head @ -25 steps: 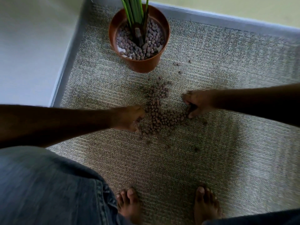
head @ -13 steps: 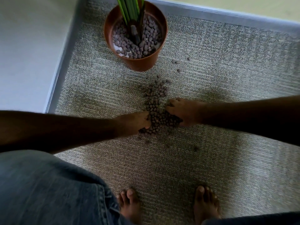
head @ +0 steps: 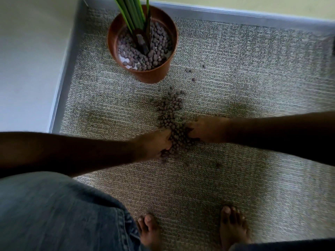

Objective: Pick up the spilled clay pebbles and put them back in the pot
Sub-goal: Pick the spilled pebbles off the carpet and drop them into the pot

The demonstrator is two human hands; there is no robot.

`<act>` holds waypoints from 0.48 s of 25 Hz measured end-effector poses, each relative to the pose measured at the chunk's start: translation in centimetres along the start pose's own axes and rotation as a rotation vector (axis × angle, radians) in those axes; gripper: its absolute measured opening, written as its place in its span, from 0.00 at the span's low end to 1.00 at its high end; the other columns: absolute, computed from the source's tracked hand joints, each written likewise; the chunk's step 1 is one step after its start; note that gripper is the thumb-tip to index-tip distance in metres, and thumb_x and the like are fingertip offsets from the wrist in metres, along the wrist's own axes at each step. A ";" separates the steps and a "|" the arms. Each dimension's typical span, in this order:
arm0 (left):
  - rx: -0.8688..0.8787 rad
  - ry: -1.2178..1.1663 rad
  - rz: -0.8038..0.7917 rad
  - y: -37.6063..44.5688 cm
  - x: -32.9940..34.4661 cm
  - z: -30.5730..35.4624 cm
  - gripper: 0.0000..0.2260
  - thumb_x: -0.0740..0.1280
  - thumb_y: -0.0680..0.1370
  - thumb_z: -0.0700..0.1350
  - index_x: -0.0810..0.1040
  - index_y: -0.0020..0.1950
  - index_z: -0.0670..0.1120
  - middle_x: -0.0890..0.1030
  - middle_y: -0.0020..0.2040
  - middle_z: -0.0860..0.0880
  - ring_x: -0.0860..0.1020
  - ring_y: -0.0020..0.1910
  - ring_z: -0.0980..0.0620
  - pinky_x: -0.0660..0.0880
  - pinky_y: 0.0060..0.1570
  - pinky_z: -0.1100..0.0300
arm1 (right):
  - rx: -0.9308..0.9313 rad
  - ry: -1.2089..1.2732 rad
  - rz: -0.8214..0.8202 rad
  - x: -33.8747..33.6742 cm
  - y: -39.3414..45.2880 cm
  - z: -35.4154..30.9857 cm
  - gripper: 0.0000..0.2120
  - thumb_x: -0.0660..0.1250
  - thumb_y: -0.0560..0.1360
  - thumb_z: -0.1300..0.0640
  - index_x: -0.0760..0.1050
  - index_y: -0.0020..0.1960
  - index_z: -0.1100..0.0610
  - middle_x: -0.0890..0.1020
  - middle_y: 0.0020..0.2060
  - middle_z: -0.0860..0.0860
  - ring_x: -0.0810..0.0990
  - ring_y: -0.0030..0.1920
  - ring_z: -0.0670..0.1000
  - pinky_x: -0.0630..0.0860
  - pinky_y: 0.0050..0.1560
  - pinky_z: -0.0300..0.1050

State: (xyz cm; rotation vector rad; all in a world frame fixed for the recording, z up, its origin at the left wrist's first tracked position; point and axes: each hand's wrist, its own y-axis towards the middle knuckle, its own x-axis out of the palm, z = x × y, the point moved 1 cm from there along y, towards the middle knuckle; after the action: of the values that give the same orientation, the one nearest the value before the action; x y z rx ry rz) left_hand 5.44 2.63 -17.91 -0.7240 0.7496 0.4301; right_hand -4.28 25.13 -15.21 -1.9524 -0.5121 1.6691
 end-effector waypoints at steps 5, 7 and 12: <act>0.069 0.191 -0.002 0.7 0.5 0.1 0.07 0.66 0.81 0.38 0.81 0.55 0.37 0.81 0.57 0.37 0.81 0.52 0.37 0.68 0.45 0.59 | -0.079 -0.087 0.000 0.4 -1.2 0.4 0.16 0.51 0.83 0.57 0.69 0.68 0.51 0.66 0.72 0.53 0.76 0.59 0.59 0.75 0.52 0.50; 0.100 0.248 -0.023 0.3 -0.5 -0.1 0.05 0.69 0.79 0.40 0.83 0.52 0.41 0.82 0.56 0.41 0.82 0.49 0.40 0.74 0.41 0.57 | -0.075 -0.099 -0.004 0.5 -1.2 0.7 0.15 0.53 0.83 0.57 0.69 0.68 0.50 0.65 0.72 0.52 0.75 0.60 0.58 0.74 0.47 0.47; 0.072 0.299 -0.081 0.9 -3.1 -0.8 0.05 0.68 0.79 0.41 0.82 0.53 0.44 0.82 0.55 0.46 0.83 0.51 0.44 0.82 0.49 0.52 | 0.069 0.107 -0.054 -0.9 -1.6 3.2 0.12 0.63 0.77 0.57 0.75 0.61 0.53 0.73 0.62 0.52 0.79 0.56 0.55 0.79 0.45 0.44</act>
State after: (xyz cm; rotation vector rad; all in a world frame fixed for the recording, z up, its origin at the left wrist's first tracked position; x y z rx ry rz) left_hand 2.53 2.34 -16.43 -0.7574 1.0077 0.2212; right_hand -7.52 26.36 -13.87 -1.9483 -0.4562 1.5199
